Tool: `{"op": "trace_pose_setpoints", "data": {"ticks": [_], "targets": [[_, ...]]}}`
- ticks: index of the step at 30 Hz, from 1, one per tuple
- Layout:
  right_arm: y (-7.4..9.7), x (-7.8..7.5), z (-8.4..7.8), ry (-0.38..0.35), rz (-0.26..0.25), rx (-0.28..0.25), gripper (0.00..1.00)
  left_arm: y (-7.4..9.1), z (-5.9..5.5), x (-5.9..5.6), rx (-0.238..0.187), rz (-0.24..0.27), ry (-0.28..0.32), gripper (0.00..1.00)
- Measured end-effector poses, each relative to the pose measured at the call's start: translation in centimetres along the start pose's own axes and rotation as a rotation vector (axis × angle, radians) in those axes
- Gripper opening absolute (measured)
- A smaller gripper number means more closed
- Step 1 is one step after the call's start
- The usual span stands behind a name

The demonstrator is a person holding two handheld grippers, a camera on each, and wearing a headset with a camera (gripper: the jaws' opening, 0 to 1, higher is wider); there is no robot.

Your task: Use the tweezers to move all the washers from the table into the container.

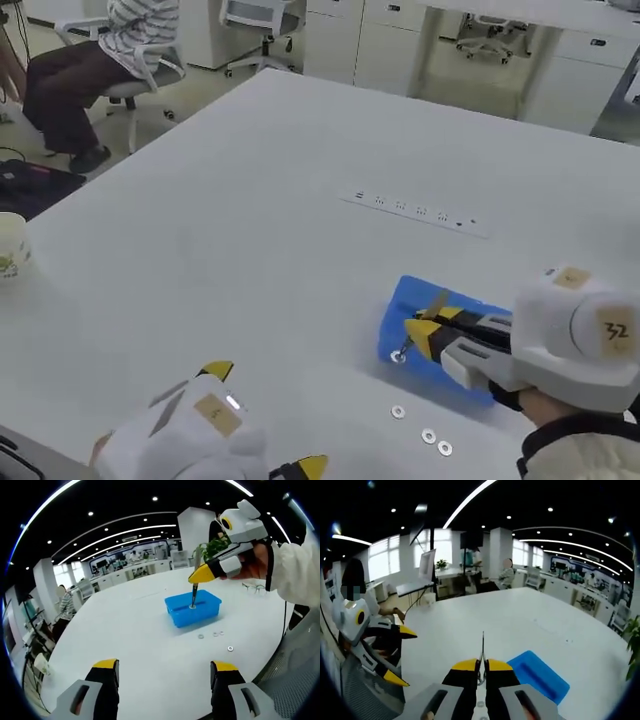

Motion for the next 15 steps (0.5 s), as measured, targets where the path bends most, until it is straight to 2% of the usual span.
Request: {"op": "trace_pose_setpoints", "data": {"ticks": [8, 15], "targets": [[-0.2, -0.5, 0.3, 0.023, -0.012, 0.007, 0.01, 0.0, 0.0, 0.0, -0.005, -0.005, 0.0, 0.75], [-1.0, -1.7, 0.4, 0.031, -0.035, 0.01, 0.01, -0.1, -0.1, -0.1, 0.008, -0.014, -0.002, 0.75]]}}
Point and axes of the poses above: the centre of the closed fingertips' face, and the gripper's own axes: y roughly backward along the fingers, x roughly to its left, z roughly out of its top, the point moved 8 cm from there along y, roughly backward along the fingers, and after that the axes turned 6 degrees about y, right-handed, at the moved point
